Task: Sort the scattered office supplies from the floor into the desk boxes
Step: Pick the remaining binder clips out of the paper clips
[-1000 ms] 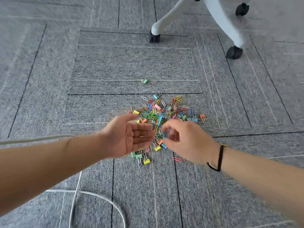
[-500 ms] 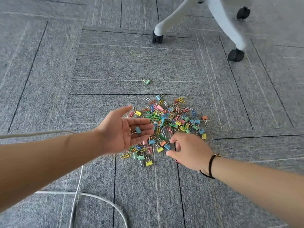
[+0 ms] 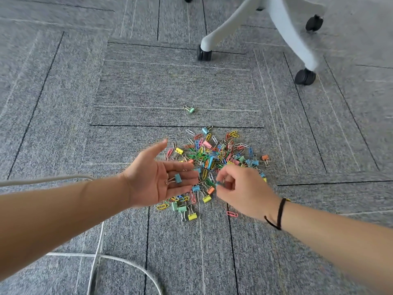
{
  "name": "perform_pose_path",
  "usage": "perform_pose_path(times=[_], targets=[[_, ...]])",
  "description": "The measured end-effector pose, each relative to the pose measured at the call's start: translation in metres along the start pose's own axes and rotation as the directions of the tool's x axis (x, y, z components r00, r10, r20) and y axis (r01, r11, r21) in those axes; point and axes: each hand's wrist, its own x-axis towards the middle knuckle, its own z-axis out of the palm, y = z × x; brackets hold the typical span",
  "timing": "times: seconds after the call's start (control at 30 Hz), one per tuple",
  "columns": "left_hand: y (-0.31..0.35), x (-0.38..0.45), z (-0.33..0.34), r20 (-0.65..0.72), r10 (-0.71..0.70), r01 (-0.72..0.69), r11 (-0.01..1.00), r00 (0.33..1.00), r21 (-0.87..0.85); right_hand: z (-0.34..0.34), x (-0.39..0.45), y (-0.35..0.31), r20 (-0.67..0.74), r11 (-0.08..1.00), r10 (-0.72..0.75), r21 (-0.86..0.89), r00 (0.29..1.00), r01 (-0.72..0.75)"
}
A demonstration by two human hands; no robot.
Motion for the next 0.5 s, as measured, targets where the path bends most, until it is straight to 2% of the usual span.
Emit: perform_pose_path(times=[0.1, 0.17, 0.23, 0.33, 0.43, 0.5], targets=[[-0.004, 0.002, 0.005, 0.045, -0.043, 0.043, 0.999, 0.998, 0.002, -0.007, 0.005, -0.035, -0.062, 0.975, -0.171, 0.134, 0.983, 0.178], [-0.003, 0.001, 0.01, 0.079, -0.068, 0.068, 0.998, 0.995, 0.004, -0.004, 0.009, -0.049, -0.037, 0.954, -0.269, 0.128, 0.962, 0.272], [-0.001, 0.0, 0.012, 0.092, -0.074, 0.074, 0.997, 0.993, 0.001, 0.001, 0.011, -0.046, -0.047, 0.947, -0.309, 0.079, 0.95, 0.312], [0.005, 0.001, 0.001, 0.04, -0.038, 0.039, 0.999, 0.998, -0.013, 0.005, 0.011, -0.021, -0.078, 0.981, -0.191, 0.025, 0.979, 0.193], [0.008, 0.0, -0.015, -0.012, -0.017, 0.016, 0.999, 1.0, -0.036, 0.013, 0.005, 0.003, 0.054, 0.994, -0.01, -0.106, 0.999, 0.016], [0.009, 0.0, -0.021, -0.029, -0.006, 0.004, 0.999, 1.0, -0.053, 0.024, 0.002, 0.008, 0.105, 0.982, 0.056, -0.184, 0.993, -0.036]])
